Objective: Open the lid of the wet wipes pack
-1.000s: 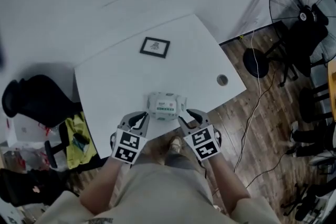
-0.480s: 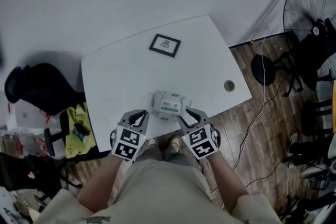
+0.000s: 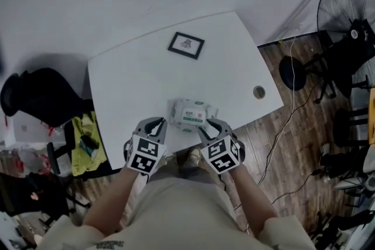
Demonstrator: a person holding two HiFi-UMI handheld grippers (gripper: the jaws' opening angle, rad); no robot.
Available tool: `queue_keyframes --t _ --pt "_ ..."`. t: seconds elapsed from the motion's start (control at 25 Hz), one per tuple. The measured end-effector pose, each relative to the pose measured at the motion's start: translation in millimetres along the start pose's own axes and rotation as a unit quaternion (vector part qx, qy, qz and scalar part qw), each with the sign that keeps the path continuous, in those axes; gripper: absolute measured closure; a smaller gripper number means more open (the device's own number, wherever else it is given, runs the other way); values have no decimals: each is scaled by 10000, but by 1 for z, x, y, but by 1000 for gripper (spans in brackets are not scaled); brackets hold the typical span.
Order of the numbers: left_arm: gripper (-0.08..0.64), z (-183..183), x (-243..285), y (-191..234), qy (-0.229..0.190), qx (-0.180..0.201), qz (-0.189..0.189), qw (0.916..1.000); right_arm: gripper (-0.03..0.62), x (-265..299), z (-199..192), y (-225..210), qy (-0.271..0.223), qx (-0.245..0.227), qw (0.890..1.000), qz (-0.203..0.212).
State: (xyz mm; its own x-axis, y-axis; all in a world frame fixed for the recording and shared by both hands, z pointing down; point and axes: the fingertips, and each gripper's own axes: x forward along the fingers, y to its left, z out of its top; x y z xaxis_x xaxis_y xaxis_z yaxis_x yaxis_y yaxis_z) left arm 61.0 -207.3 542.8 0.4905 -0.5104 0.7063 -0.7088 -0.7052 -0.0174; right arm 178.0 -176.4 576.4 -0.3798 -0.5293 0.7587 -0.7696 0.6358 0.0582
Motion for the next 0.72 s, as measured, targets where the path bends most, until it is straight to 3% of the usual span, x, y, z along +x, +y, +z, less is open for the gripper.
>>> queue_keyframes --t 0.32,0.72 --pt "528 -12 37 -5 276 73 -475 9985 436 40 -6 3 376 -195 9990 174" --pt "529 -43 81 -15 669 22 -825 9943 434 76 -26 13 900 -1058 9897 352"
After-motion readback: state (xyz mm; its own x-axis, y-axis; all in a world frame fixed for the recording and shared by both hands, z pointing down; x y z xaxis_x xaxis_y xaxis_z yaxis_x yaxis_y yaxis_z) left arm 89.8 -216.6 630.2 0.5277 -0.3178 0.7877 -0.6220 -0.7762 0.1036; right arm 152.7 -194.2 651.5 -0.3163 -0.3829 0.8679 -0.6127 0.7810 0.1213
